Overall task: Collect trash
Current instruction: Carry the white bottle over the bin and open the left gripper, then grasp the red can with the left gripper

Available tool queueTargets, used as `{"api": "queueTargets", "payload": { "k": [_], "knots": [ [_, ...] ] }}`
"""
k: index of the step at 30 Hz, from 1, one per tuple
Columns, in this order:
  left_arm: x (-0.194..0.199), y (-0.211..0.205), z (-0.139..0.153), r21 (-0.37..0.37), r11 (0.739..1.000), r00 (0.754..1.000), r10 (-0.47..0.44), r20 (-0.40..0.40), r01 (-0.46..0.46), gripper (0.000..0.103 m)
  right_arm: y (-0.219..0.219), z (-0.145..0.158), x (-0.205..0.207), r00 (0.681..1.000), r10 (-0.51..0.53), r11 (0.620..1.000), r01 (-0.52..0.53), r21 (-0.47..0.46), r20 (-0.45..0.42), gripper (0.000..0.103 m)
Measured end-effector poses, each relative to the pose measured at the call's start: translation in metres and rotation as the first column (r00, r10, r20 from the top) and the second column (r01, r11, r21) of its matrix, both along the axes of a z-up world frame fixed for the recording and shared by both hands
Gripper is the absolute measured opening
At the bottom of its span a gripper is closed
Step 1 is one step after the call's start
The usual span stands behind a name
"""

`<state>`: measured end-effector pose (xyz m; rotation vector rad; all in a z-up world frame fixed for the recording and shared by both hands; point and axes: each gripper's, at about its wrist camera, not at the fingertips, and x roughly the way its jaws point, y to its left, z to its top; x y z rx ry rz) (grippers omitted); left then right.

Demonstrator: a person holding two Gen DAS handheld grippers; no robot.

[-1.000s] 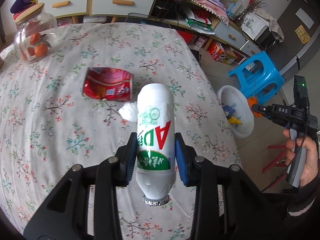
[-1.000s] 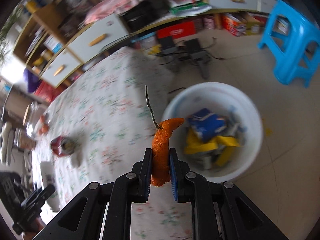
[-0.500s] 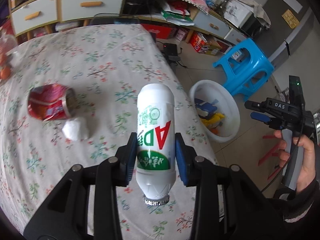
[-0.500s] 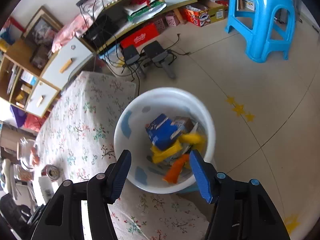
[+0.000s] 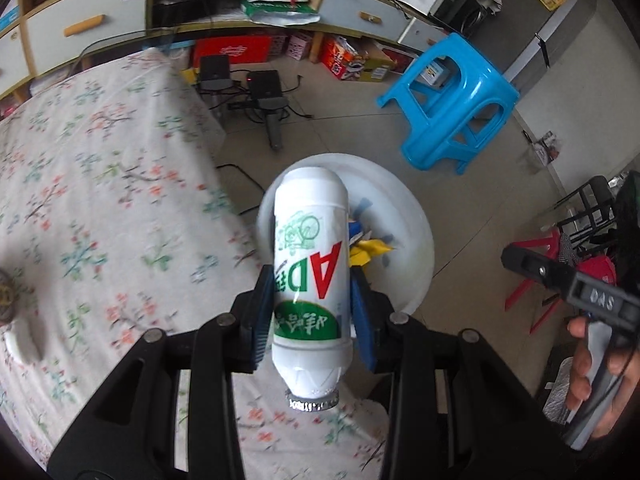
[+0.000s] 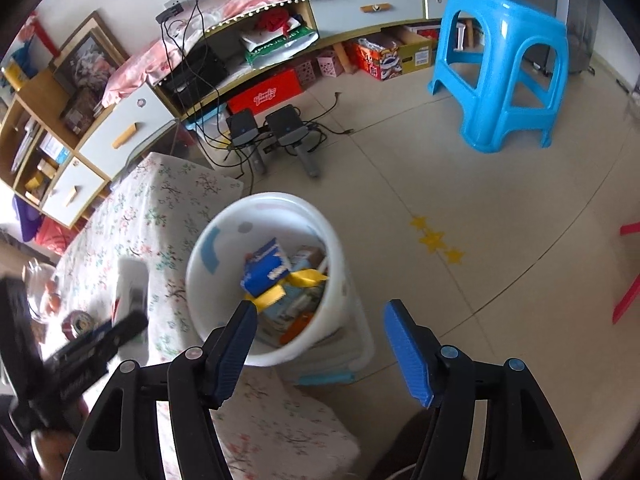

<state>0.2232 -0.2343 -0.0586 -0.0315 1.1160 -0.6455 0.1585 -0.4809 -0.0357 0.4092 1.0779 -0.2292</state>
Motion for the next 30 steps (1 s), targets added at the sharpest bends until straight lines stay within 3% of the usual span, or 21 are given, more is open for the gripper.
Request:
{"api": "queueTargets", "payload": {
  "k": [11, 13, 14, 15, 22, 30],
  "knots": [
    [0.010, -0.025, -0.003, -0.010, 1.000, 1.000, -0.018, 0.024, 0.018, 0.039, -0.015, 0.006, -0.018, 1.000, 0.012, 0.999, -0.011, -0.034, 0.016, 0.068],
    [0.010, -0.022, -0.001, 0.005, 1.000, 1.000, 0.001, 0.016, -0.001, 0.059, -0.014, 0.007, -0.018, 1.000, 0.010, 0.999, -0.010, -0.031, 0.018, 0.069],
    [0.010, -0.020, 0.001, 0.011, 1.000, 1.000, 0.012, 0.018, -0.012, 0.076, -0.014, 0.007, -0.018, 1.000, 0.009, 0.999, -0.008, -0.031, 0.020, 0.070],
    [0.008, -0.017, 0.003, 0.020, 1.000, 0.999, 0.022, 0.027, -0.023, 0.085, -0.013, 0.008, -0.019, 1.000, 0.008, 0.999, -0.007, -0.032, 0.022, 0.071],
    [-0.007, 0.019, 0.022, 0.115, 0.992, 0.994, 0.037, 0.101, -0.049, 0.096, 0.001, 0.012, -0.017, 0.999, 0.029, 0.999, -0.028, -0.041, 0.029, 0.073],
    [-0.018, 0.077, 0.035, 0.121, 0.986, 0.988, 0.100, 0.116, -0.114, 0.101, 0.032, 0.022, -0.014, 0.996, 0.068, 0.997, -0.066, -0.040, 0.055, 0.078]
  ]
}}
